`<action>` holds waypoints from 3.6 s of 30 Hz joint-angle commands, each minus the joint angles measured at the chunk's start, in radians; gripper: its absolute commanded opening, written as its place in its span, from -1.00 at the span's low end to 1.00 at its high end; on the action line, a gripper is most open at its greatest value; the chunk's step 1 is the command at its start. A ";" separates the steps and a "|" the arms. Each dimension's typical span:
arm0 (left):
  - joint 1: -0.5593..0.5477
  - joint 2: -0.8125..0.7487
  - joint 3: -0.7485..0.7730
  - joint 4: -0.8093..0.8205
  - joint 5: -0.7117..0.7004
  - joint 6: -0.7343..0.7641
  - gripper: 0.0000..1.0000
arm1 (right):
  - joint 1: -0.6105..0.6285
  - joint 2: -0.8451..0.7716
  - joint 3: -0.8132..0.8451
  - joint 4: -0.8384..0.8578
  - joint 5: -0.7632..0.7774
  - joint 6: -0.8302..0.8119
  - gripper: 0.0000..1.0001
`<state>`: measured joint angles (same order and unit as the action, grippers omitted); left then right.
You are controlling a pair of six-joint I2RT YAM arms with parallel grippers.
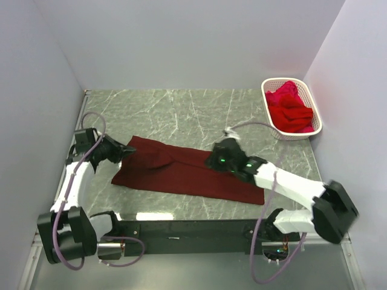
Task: Fold and stack the t-shirts
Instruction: Fold the tshirt
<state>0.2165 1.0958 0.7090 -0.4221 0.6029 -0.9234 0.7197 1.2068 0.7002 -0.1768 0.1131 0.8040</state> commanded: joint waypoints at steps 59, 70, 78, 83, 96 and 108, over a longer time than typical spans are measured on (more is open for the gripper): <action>-0.126 0.576 0.374 0.212 -0.114 -0.008 -0.99 | 0.417 1.120 1.174 -0.302 0.442 -0.083 -0.33; -0.128 0.584 0.369 0.217 -0.115 -0.008 -0.99 | 0.417 1.159 1.211 -0.342 0.468 -0.088 -0.39; -0.128 0.584 0.368 0.209 -0.118 0.000 -0.99 | 0.411 1.146 1.208 -0.339 0.479 -0.081 -0.84; -0.126 0.578 0.371 0.206 -0.118 0.003 -0.99 | 0.406 1.099 1.168 -0.313 0.482 -0.083 -1.00; -0.128 0.501 0.328 0.160 -0.143 0.035 -0.99 | 0.405 0.806 0.964 -0.263 0.425 -0.062 -1.00; -0.128 0.199 0.078 0.069 -0.244 0.083 -0.93 | 0.409 0.637 0.690 -0.202 0.241 -0.006 -1.00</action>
<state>0.0917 1.3830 0.8463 -0.3241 0.4023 -0.8726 1.1297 1.8984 1.4376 -0.4145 0.4076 0.7673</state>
